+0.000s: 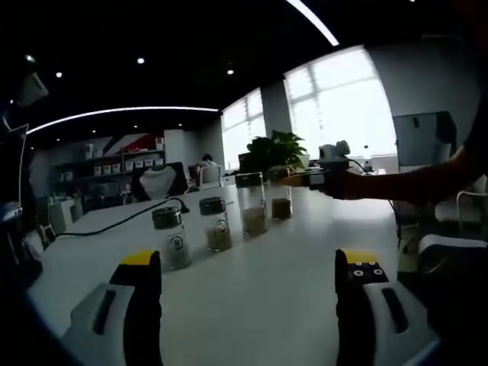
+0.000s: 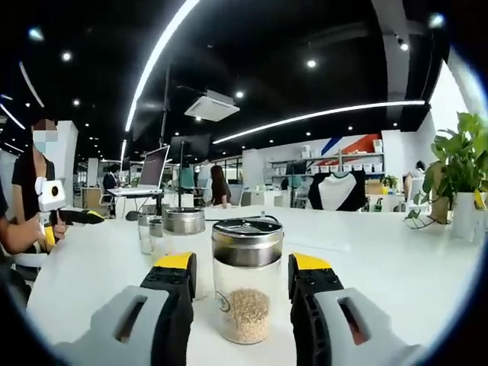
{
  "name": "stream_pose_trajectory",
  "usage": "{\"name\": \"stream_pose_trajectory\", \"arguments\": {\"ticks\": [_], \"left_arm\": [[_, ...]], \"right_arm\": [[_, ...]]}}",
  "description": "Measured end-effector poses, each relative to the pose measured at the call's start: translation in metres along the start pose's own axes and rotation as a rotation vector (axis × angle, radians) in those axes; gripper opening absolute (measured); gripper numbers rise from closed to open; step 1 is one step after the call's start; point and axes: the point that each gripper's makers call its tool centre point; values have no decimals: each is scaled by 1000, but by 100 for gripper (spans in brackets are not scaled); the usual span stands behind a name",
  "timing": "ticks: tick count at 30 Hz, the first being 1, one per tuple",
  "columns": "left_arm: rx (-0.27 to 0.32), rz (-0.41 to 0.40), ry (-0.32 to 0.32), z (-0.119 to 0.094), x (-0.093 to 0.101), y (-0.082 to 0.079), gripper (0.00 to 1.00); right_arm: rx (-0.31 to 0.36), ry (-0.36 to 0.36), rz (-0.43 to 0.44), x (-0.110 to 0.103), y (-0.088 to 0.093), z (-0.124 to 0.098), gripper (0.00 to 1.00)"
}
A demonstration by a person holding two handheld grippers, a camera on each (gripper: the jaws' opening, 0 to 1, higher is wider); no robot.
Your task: Rotate the seasoning bottle until the label or dispensing opening points toward the visible target arrow and the bottle remains upright within the marked orientation range
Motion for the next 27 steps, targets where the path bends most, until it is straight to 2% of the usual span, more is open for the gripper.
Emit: {"name": "stream_pose_trajectory", "arguments": {"ticks": [2, 6, 10, 12, 23, 27], "left_arm": [[18, -2, -14, 1, -3, -2, 100], [17, -17, -49, 0, -10, 0, 100], [16, -31, -57, -1, -13, -1, 100], [14, -28, -58, -2, -11, -3, 100], [13, -29, -68, -4, -4, -5, 100], [15, -32, -67, -4, -1, -5, 100]], "right_arm": [[-5, 20, -11, -1, -1, -3, 50], [-20, 69, -12, -8, -4, -18, 51], [-17, 96, -25, -18, -7, -33, 53], [3, 138, -14, -23, -8, -46, 53], [42, 138, 23, -64, -8, -74, 58], [44, 152, -12, -80, -8, -83, 59]]}}
Point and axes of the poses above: the point that each gripper's makers call its tool centre point, and the gripper's own axes: z roughly forward along the fingers, x roughly to its right, y roughly out of its underside, and after that the axes turned 6 degrees about -z, right-handed
